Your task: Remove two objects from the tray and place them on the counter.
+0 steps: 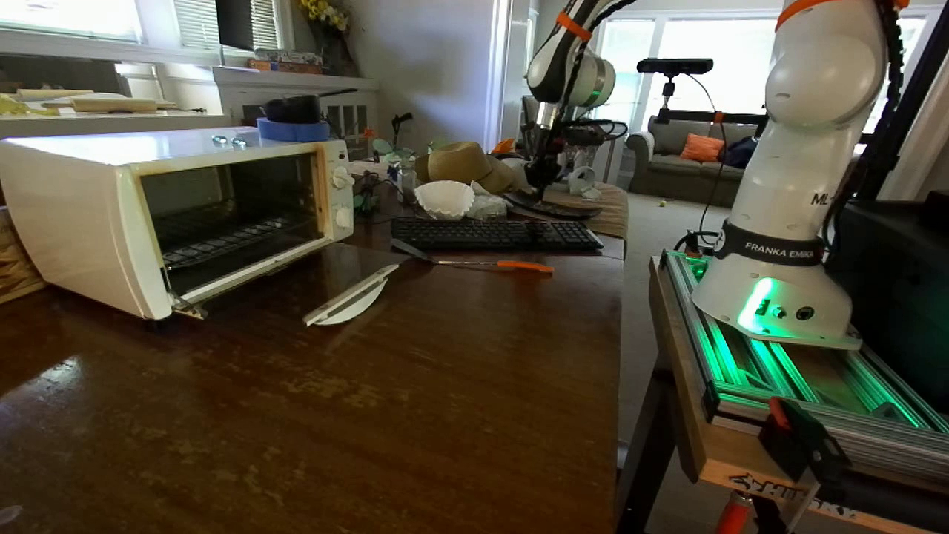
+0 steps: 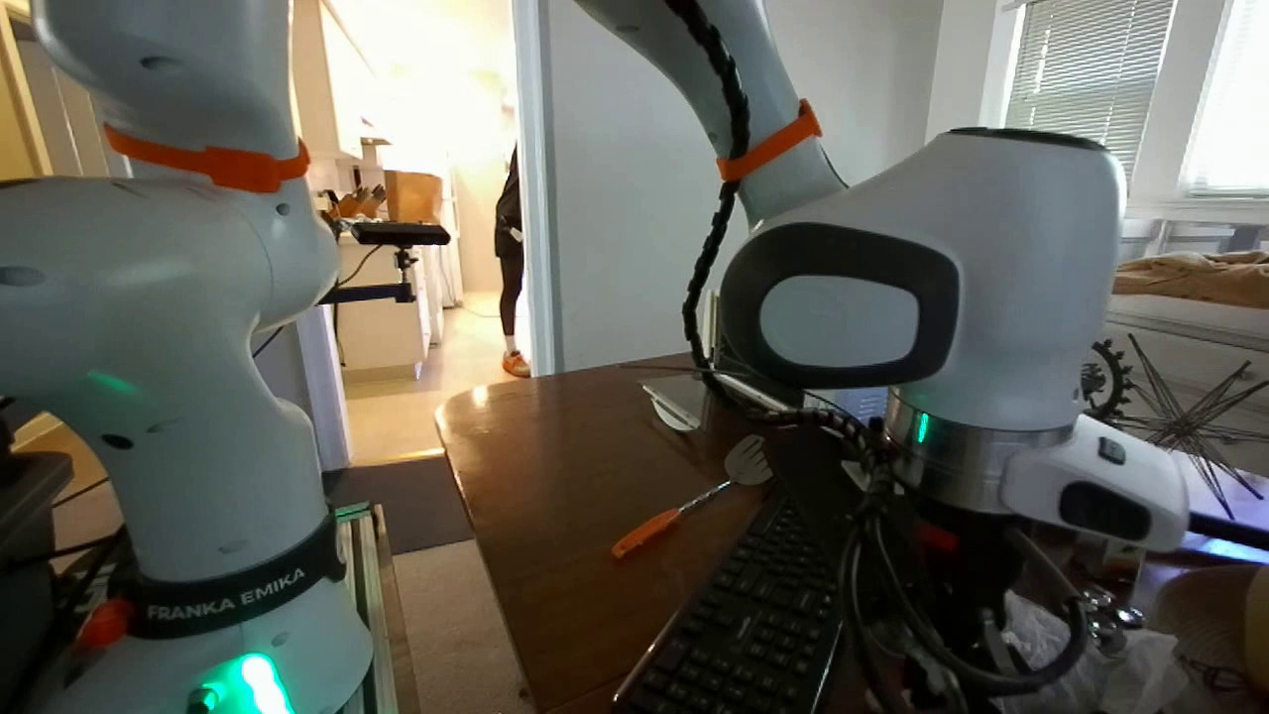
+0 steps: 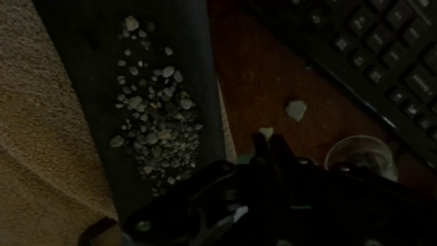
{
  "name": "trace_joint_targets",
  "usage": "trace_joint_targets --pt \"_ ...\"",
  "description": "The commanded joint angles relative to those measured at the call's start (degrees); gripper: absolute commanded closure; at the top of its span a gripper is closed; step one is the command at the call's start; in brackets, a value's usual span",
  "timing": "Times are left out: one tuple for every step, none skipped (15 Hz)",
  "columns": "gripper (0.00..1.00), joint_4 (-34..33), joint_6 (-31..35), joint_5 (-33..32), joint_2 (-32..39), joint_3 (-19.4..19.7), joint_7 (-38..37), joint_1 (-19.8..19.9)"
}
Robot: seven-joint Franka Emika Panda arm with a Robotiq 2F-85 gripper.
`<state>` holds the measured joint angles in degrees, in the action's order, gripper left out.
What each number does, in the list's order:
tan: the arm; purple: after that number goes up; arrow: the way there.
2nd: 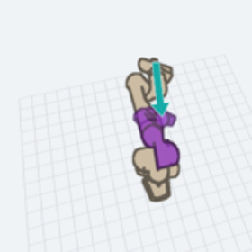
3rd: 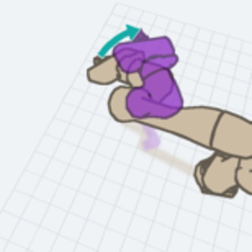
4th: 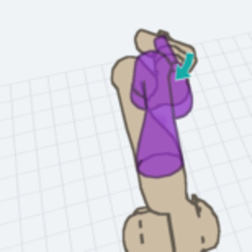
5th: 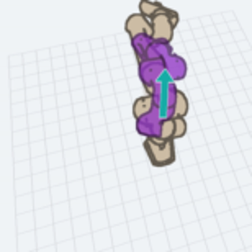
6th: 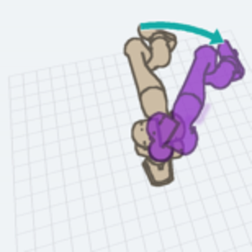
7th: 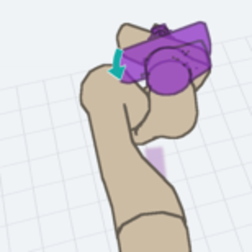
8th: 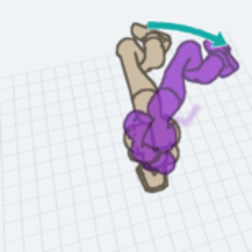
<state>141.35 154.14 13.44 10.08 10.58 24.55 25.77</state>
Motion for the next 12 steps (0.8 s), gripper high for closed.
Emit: trace_joint_targets --pt "0.98 2.7 3.6 2.8 -0.6 -1.2 3.9 -1.5" --pt "0.98 2.8 4.7 3.2 -0.2 -1.6 4.5 -1.6" --pt "0.98 2.9 5.5 3.2 0.2 -1.8 4.4 -1.8" --pt "0.98 3.1 6.8 3.4 0.6 -2.2 4.7 -1.8" --pt "0.98 3.0 7.9 3.6 1.0 -2.5 4.7 -1.8" --pt "0.98 2.9 8.7 3.6 1.5 -3.2 4.7 -1.1" --pt "0.98 2.9 9.7 3.5 1.9 -3.4 4.7 -1.1" --pt "0.98 3.1 10.5 3.2 2.3 -3.5 4.6 -1.1" --pt "0.98 3.2 11.3 3.2 2.8 -3.7 4.6 -1.0" --pt "0.98 3.2 12.2 3.0 3.4 -3.8 4.5 -1.0" --pt "0.98 3.0 12.7 3.0 3.9 -4.0 4.5 -0.9" --pt "0.98 2.9 13.3 2.8 4.5 -4.0 4.3 -0.9"
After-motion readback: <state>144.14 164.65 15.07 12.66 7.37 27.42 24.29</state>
